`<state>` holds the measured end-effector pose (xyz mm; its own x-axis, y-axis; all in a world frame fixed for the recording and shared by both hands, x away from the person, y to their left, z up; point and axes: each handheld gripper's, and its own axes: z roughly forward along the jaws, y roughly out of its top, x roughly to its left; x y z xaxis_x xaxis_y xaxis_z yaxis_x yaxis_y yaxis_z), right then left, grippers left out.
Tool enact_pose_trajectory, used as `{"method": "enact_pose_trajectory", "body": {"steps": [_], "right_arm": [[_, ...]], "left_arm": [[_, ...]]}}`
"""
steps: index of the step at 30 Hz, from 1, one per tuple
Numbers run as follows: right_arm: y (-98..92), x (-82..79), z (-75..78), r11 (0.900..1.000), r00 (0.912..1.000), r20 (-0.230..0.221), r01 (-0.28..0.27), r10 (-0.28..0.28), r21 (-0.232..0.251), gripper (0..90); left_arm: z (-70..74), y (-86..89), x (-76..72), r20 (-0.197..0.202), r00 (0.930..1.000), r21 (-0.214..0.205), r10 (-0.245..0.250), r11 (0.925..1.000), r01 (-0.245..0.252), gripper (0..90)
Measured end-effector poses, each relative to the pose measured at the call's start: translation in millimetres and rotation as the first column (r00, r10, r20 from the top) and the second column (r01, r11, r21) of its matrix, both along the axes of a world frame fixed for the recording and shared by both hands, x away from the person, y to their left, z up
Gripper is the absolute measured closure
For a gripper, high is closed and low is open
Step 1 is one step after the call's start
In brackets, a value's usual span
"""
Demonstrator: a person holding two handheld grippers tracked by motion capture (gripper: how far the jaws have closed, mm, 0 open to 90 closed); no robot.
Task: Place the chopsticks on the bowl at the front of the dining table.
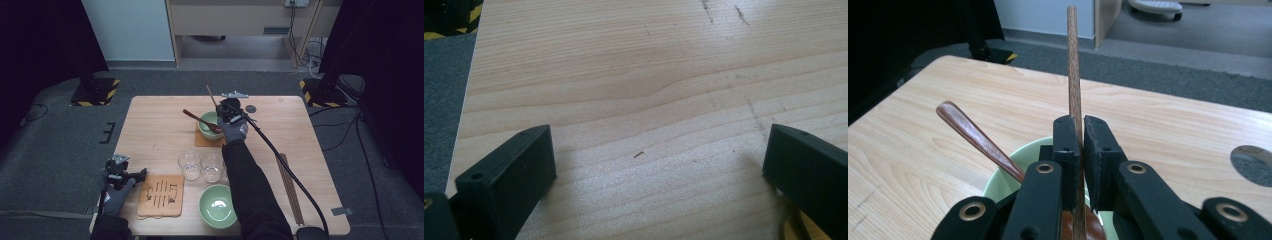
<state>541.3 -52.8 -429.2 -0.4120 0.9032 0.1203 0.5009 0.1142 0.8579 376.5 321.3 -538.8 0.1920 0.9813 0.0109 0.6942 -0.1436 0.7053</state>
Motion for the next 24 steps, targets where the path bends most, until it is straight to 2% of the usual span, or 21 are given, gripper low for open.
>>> {"method": "enact_pose_trajectory", "body": {"steps": [3,7,21,24], "right_arm": [[2.9,3.1,-6.4,1.0000,0.9997,-0.025,-0.006,0.006,0.003,84.8],[5.1,5.9,-11.6,0.9999,0.9990,-0.045,-0.005,0.004,-0.017,84.8],[12.7,10.7,-26.1,0.9979,0.9955,-0.093,-0.021,0.016,-0.061,84.7],[15.2,12.3,-31.5,0.9976,0.9931,-0.116,-0.024,0.016,-0.065,84.8]], "left_arm": [[0.0,0.0,0.0,0.000,1.0000,0.000,0.000,1.0000,0.000,0.0],[0.0,0.0,0.0,0.000,1.0000,0.000,0.000,1.0000,0.000,0.0],[0.0,0.0,0.0,0.000,1.0000,0.000,0.000,1.0000,0.000,0.0],[0.0,0.0,0.0,0.000,1.0000,0.000,0.000,1.0000,0.000,0.0]]}}
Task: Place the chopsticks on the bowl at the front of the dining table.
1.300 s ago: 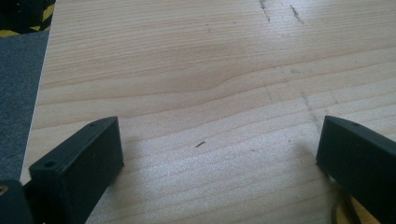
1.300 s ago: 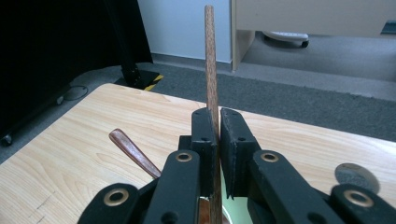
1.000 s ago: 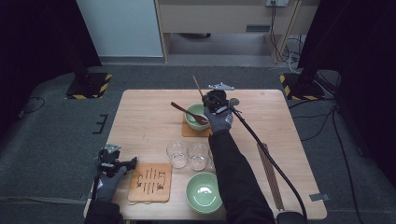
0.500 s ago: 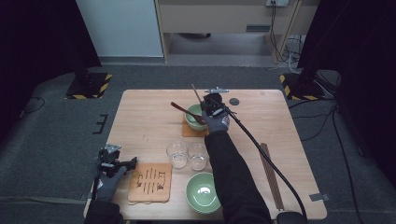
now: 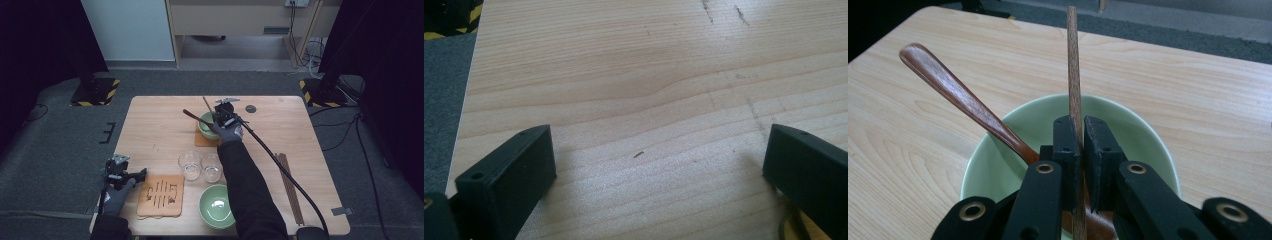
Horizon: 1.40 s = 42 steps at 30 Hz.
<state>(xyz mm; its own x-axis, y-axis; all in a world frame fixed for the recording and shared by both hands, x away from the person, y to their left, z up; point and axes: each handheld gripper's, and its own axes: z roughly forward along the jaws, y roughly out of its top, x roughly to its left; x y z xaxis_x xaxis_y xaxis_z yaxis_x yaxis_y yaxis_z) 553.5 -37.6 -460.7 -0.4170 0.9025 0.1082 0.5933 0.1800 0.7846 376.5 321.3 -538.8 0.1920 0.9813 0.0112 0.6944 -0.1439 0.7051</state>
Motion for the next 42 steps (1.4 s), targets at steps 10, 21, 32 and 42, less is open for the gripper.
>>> {"method": "enact_pose_trajectory", "body": {"steps": [10,21,32,42], "right_arm": [[1.7,2.2,-6.5,1.0000,0.9994,-0.036,-0.005,0.005,0.000,84.5],[1.5,2.4,-6.6,0.9999,0.9991,-0.039,-0.014,0.014,0.002,79.1],[-0.4,-0.7,-4.0,0.9976,0.9988,-0.037,-0.033,0.031,-0.061,79.0],[2.6,-2.2,-5.6,0.9976,0.9982,-0.047,-0.041,0.038,-0.057,84.2]], "left_arm": [[0.0,0.0,0.0,0.000,1.0000,0.000,0.000,1.0000,0.000,0.0],[0.0,0.0,0.0,0.000,1.0000,0.000,0.000,1.0000,0.000,0.0],[0.0,0.0,0.0,0.000,1.0000,0.000,0.000,1.0000,0.000,0.0],[0.0,0.0,0.0,0.000,1.0000,0.000,0.000,1.0000,0.000,0.0]]}}
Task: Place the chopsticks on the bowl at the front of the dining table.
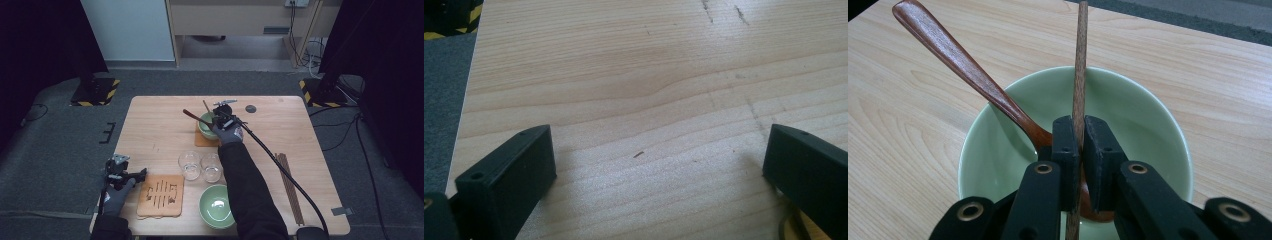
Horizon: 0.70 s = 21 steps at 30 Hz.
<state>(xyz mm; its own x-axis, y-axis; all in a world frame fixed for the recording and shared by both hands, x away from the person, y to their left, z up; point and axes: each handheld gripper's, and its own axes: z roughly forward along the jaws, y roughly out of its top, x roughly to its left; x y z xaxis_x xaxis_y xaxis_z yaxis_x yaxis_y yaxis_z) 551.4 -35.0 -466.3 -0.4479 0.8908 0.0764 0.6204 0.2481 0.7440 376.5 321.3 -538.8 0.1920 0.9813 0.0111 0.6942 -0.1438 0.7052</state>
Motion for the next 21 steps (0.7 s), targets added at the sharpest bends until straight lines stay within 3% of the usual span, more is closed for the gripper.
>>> {"method": "enact_pose_trajectory", "body": {"steps": [14,18,19,21], "right_arm": [[1.1,3.2,-2.6,0.9980,0.9999,-0.007,0.016,-0.015,0.062,84.2],[-0.5,1.6,1.8,0.9957,0.9999,0.010,0.012,-0.013,0.092,77.7],[-2.6,-0.6,9.5,0.9942,0.9993,0.035,0.009,-0.013,0.107,72.2],[-4.2,-2.8,14.8,0.9930,0.9987,0.050,0.004,-0.010,0.118,69.5]], "left_arm": [[0.0,0.0,0.0,0.000,1.0000,0.000,0.000,1.0000,0.000,0.0],[0.0,0.0,0.0,0.000,1.0000,0.000,0.000,1.0000,0.000,0.0],[0.0,0.0,0.0,0.000,1.0000,0.000,0.000,1.0000,0.000,0.0],[0.0,0.0,0.0,0.000,1.0000,0.000,0.000,1.0000,0.000,0.0]]}}
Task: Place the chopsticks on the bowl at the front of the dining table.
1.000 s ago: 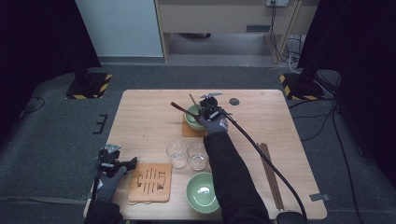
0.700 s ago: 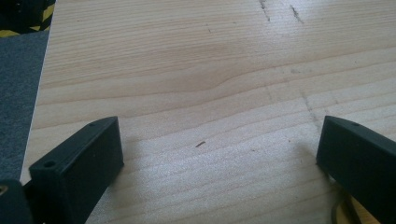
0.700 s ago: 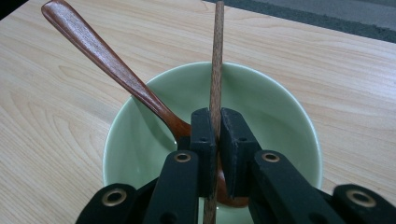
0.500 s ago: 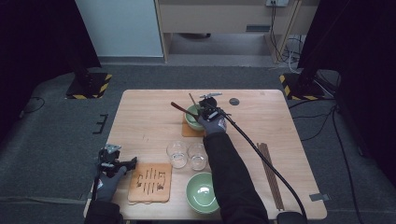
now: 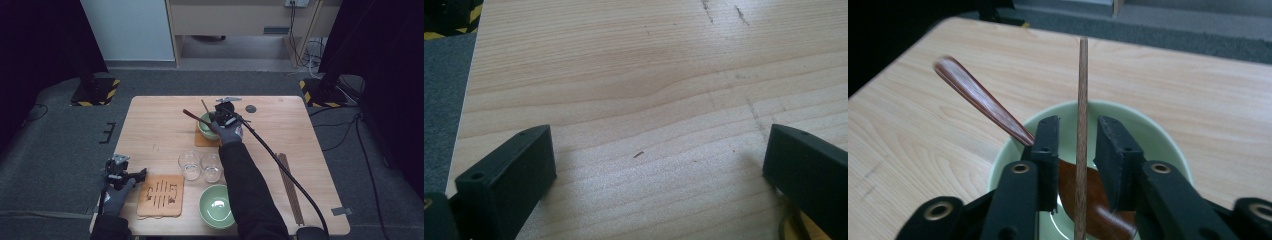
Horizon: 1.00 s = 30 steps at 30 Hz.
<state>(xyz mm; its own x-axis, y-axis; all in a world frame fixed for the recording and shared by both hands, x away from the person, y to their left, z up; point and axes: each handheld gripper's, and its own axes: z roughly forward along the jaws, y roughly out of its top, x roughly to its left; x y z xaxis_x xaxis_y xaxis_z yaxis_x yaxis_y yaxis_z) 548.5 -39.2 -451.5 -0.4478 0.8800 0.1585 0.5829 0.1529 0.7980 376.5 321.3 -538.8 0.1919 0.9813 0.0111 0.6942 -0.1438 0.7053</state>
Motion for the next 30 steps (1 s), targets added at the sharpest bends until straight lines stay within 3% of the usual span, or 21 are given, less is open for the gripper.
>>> {"method": "enact_pose_trajectory", "body": {"steps": [9,13,16,24,27,30], "right_arm": [[-18.6,-20.5,32.8,0.9994,0.9960,0.090,-0.006,0.003,0.035,59.5],[-43.0,-38.0,49.1,0.9991,0.9892,0.146,0.004,-0.010,0.041,52.9],[-61.0,-50.5,55.0,0.9991,0.9864,0.162,0.021,-0.026,0.037,46.3],[-97.7,-82.1,56.2,0.9984,0.9809,0.188,0.044,-0.050,0.037,39.6],[-116.1,-97.6,50.8,0.9989,0.9823,0.181,0.046,-0.047,0.009,36.3],[-132.3,-109.5,43.9,0.9983,0.9830,0.175,0.050,-0.055,0.030,36.1]], "left_arm": [[0.0,0.0,0.0,0.000,1.0000,0.000,0.000,1.0000,0.000,0.0],[0.0,0.0,0.0,0.000,1.0000,0.000,0.000,1.0000,0.000,0.0],[0.0,-0.1,-0.1,0.000,1.0000,-0.002,0.004,1.0000,-0.004,0.0],[0.0,-0.2,-0.1,0.000,1.0000,-0.001,0.004,1.0000,-0.004,0.0],[0.0,-0.2,-0.1,0.000,1.0000,-0.001,0.005,1.0000,-0.005,0.0],[0.0,-0.2,-0.1,0.000,1.0000,0.000,0.004,1.0000,-0.004,0.0]]}}
